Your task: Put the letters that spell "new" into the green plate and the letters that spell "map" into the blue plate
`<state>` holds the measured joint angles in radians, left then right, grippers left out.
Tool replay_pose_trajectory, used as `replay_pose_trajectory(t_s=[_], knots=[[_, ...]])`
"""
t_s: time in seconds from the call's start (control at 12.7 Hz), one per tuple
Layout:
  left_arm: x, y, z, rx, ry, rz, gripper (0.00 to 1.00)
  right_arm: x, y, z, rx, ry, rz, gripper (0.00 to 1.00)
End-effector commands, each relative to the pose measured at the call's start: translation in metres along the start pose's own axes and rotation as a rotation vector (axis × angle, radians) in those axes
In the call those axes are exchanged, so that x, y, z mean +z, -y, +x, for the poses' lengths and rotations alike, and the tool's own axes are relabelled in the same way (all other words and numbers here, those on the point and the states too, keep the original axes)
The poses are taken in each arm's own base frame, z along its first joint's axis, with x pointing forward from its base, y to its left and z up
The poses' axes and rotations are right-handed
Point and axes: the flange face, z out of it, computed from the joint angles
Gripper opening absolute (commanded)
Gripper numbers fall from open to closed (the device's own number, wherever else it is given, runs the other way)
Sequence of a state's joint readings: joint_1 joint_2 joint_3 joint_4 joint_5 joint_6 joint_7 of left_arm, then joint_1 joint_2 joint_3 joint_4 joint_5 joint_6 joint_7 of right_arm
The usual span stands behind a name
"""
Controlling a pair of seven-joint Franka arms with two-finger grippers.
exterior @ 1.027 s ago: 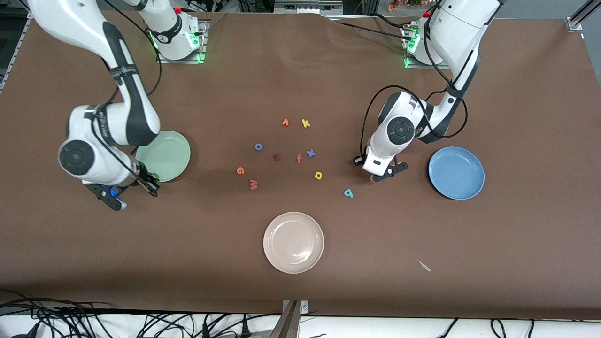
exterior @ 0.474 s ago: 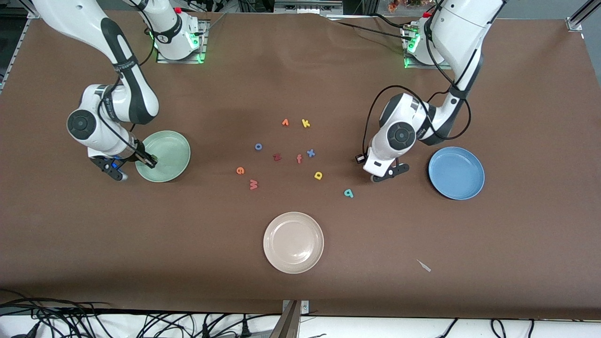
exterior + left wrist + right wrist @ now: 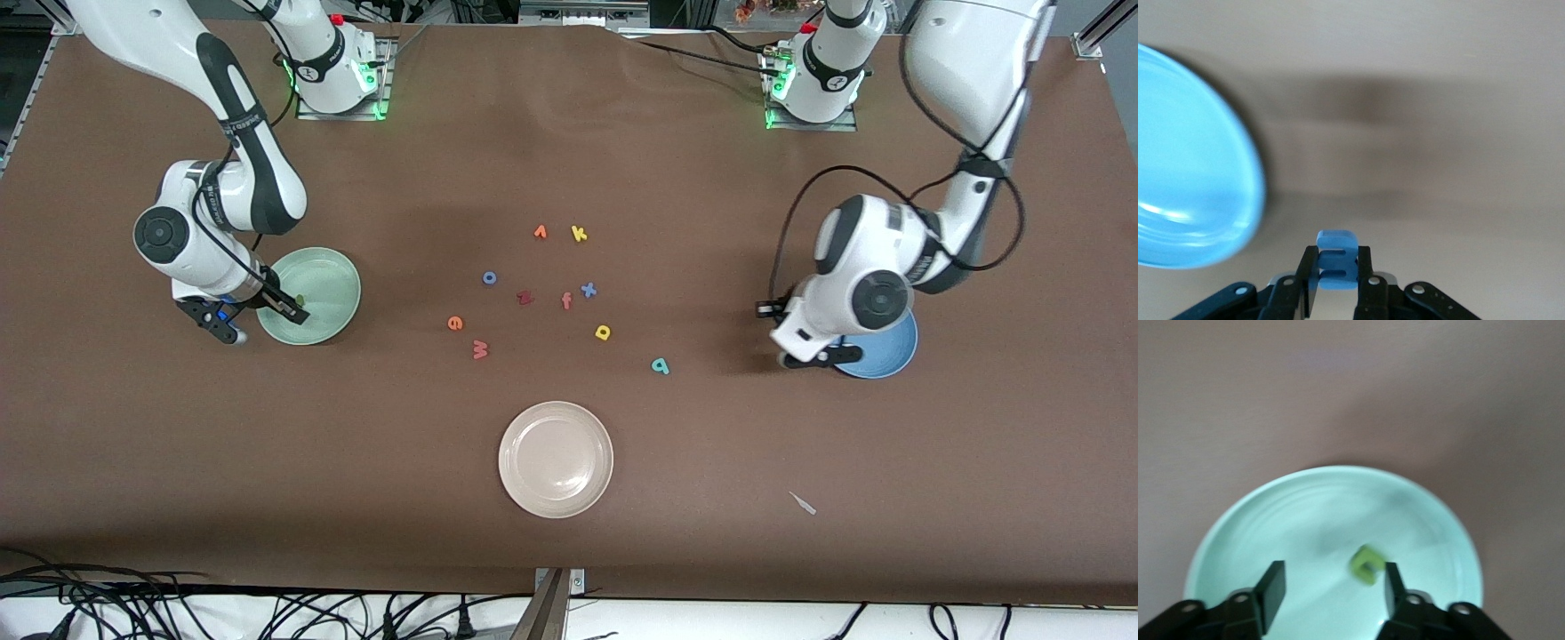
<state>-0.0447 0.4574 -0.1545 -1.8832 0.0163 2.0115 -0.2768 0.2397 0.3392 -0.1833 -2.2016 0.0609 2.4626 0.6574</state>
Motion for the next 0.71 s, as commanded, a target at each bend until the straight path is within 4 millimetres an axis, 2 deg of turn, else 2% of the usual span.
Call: replay_pose_trajectory(t_s=[0.0, 0.16, 0.24, 0.32, 0.4, 0.47, 0.63], knots=[[-0.006, 0.059, 0.004, 0.148, 0.019, 0.046, 0.04, -0.040, 0.051, -0.017, 0.093, 0.053, -0.007, 1.00], [0.002, 0.090, 0.010, 0.224, 0.030, 0.093, 0.06, -0.051, 0.087, -0.038, 0.187, 0.053, -0.005, 1.00], [0.007, 0.099, 0.011, 0.257, 0.040, 0.113, 0.08, -0.047, 0.108, -0.052, 0.229, 0.046, -0.009, 1.00], [0.015, 0.106, 0.014, 0.279, 0.054, 0.125, 0.25, -0.042, 0.133, -0.069, 0.273, 0.039, -0.012, 1.00], [0.018, 0.107, 0.014, 0.321, 0.061, 0.130, 0.74, -0.036, 0.158, -0.082, 0.325, 0.029, -0.011, 1.00], [0.017, 0.107, 0.015, 0.373, 0.064, 0.127, 1.00, -0.032, 0.179, -0.090, 0.399, 0.020, -0.006, 1.00], [0.003, 0.102, 0.018, 0.374, 0.035, 0.121, 1.00, -0.018, 0.217, -0.115, 0.507, 0.006, -0.006, 1.00]])
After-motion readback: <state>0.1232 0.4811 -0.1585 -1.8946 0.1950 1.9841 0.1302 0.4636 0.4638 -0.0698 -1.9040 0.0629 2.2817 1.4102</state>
